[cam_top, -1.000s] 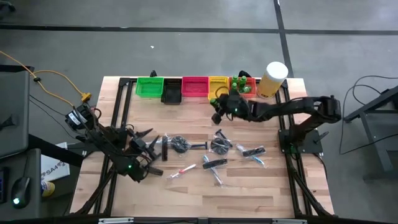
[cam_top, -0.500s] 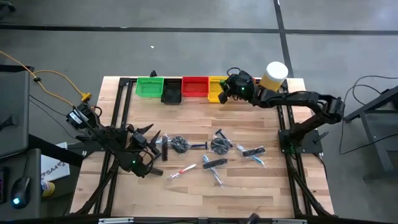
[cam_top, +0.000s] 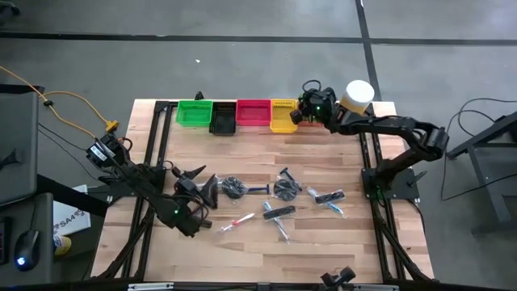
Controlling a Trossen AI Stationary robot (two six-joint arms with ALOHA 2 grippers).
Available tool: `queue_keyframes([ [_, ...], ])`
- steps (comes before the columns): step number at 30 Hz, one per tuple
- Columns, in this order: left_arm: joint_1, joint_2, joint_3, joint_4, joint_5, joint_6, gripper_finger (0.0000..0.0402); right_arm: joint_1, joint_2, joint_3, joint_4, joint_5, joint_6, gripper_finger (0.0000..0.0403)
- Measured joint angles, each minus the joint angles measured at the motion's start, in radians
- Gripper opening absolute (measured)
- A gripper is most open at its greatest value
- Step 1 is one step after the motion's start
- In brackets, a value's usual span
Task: Pick & Place Travel size toiletries
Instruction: Put the green shampoo bottle into the orange basket
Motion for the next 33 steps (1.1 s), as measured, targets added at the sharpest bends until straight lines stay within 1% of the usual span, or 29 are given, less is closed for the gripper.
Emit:
queue_keyframes([
  [4,0.000,0.000,0.011,0.065,0.020,0.071,0.0212,-0.045,-0.003,0.000,-0.007,-0.034,-0.032,0.0081],
  [7,0.000,0.000,0.011,0.128,0.070,0.127,0.0212,-0.075,-0.015,0.000,-0.003,-0.083,-0.052,0.0081],
  [9,0.001,0.000,0.011,0.207,0.098,0.191,0.0212,-0.094,-0.032,0.000,0.003,-0.108,-0.066,0.0081],
  [11,0.017,0.000,0.011,0.320,0.138,0.302,0.0212,-0.109,-0.051,0.000,0.012,-0.127,-0.078,0.0081],
  [12,0.029,0.000,0.011,0.393,0.174,0.382,0.0212,-0.116,-0.060,0.000,0.013,-0.131,-0.089,0.0081],
  [14,0.067,0.000,0.011,0.563,0.277,0.593,0.0212,-0.134,-0.080,0.000,0.010,-0.158,-0.098,0.0081],
  [17,0.137,0.005,0.011,0.842,0.455,0.950,0.0212,-0.156,-0.107,0.000,-0.002,-0.208,-0.099,0.0081],
  [18,0.158,0.008,0.011,0.921,0.484,1.053,0.0212,-0.160,-0.113,0.000,-0.010,-0.213,-0.099,0.0081],
  [20,0.195,0.009,0.011,1.022,0.504,1.216,0.0212,-0.165,-0.114,0.000,-0.027,-0.217,-0.102,0.0081],
  [22,0.234,0.009,0.011,1.050,0.520,1.313,0.0212,-0.165,-0.114,-0.015,-0.023,-0.234,-0.101,0.0081],
  [24,0.278,0.005,0.003,1.046,0.540,1.347,0.0212,-0.164,-0.114,-0.054,0.009,-0.235,-0.109,0.0081],
  [26,0.327,-0.001,-0.026,1.088,0.583,1.372,0.0212,-0.164,-0.114,-0.101,0.026,-0.225,-0.115,0.0081],
  [29,0.400,0.001,-0.105,1.254,0.702,1.449,0.0212,-0.168,-0.129,-0.177,0.098,-0.215,-0.122,0.0081],
  [31,0.445,0.001,-0.162,1.436,0.787,1.534,0.0212,-0.170,-0.158,-0.221,0.145,-0.206,-0.115,0.0081],
  [33,0.487,0.000,-0.220,1.599,0.844,1.613,0.0212,-0.172,-0.187,-0.253,0.176,-0.202,-0.103,0.0081],
])
